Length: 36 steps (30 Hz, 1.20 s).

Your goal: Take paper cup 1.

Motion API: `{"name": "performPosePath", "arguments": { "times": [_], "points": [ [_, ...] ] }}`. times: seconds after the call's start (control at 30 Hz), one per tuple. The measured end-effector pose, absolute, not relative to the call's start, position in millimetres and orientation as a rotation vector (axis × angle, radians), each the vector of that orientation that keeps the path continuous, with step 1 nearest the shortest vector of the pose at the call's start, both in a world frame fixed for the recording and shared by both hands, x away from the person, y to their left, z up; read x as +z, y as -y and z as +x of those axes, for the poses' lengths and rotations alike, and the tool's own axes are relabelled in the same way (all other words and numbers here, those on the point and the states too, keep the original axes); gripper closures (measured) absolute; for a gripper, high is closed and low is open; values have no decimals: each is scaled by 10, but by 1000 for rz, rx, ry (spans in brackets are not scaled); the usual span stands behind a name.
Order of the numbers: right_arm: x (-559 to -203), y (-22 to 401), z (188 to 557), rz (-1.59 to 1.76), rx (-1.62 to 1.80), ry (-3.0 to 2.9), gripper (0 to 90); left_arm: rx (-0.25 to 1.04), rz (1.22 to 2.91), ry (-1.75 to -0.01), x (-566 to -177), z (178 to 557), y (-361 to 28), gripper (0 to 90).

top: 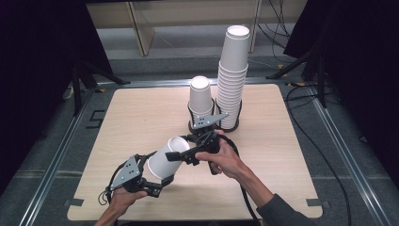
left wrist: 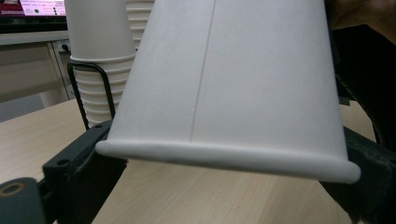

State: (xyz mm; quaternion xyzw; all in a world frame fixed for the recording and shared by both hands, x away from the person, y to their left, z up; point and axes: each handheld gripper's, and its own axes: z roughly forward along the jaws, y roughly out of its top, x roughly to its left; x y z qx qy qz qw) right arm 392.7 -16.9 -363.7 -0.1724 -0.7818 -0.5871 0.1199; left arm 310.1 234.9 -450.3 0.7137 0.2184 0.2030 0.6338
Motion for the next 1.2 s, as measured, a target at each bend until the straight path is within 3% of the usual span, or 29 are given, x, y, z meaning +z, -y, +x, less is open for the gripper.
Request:
{"name": "performPosePath", "arguments": {
  "times": [0.6,0.9,1.2],
  "points": [
    [-3694,216,3969,-497,-1669,2289,239,474,1694,-485,-4497,3104,-2351,107],
    [-3672,230,3927,-421,-1578,2505,165,487,1771,-497,-4506,3113,-2383,112],
    [-3651,257,3892,-371,-1509,2618,172,494,1855,-484,-4522,3111,-2361,112]
  ]
}}
